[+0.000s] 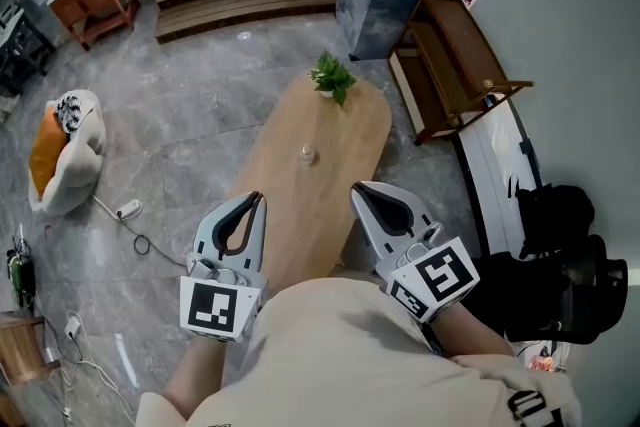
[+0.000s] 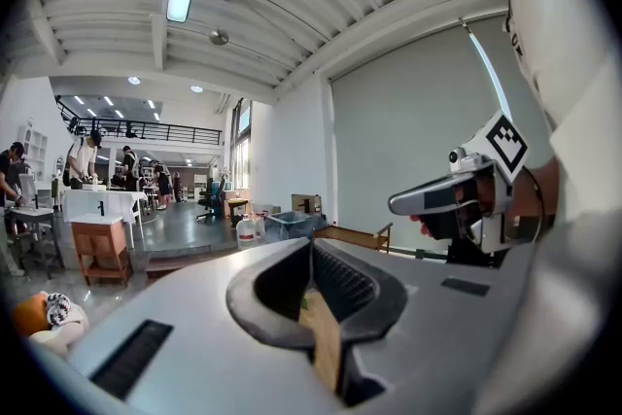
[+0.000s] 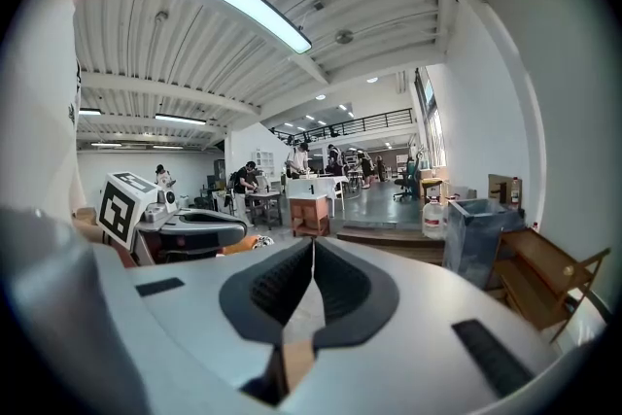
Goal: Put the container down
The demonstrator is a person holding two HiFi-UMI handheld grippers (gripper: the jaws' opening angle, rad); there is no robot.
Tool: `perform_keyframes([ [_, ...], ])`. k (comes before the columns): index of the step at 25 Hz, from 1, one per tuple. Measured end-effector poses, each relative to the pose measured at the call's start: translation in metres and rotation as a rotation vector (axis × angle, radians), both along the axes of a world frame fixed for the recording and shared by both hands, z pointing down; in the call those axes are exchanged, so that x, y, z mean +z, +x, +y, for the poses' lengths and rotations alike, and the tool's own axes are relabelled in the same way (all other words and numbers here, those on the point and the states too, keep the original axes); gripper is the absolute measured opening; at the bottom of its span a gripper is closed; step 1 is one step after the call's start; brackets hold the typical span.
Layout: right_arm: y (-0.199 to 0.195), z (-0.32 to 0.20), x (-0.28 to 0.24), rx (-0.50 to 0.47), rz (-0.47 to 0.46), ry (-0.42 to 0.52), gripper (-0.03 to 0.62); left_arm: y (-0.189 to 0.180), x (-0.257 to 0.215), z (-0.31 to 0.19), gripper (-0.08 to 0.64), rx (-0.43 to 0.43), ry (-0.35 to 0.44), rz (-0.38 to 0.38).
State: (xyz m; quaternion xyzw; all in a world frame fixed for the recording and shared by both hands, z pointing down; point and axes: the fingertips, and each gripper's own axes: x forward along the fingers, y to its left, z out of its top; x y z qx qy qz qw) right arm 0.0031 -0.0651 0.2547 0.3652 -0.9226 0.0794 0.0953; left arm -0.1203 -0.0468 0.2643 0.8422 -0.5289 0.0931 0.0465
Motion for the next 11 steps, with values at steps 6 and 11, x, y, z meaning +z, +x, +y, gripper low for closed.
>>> perform_keyframes([
  [6, -0.003, -0.002, -0.005, -0.002, -0.006, 0.004, 0.000, -0.004, -0.009, 0.002, 0.012, -0.011, 0.015, 0.003],
  [11, -0.004, 0.000, -0.006, -0.006, -0.007, 0.006, 0.000, -0.004, -0.013, 0.006, 0.012, -0.014, 0.020, 0.000],
])
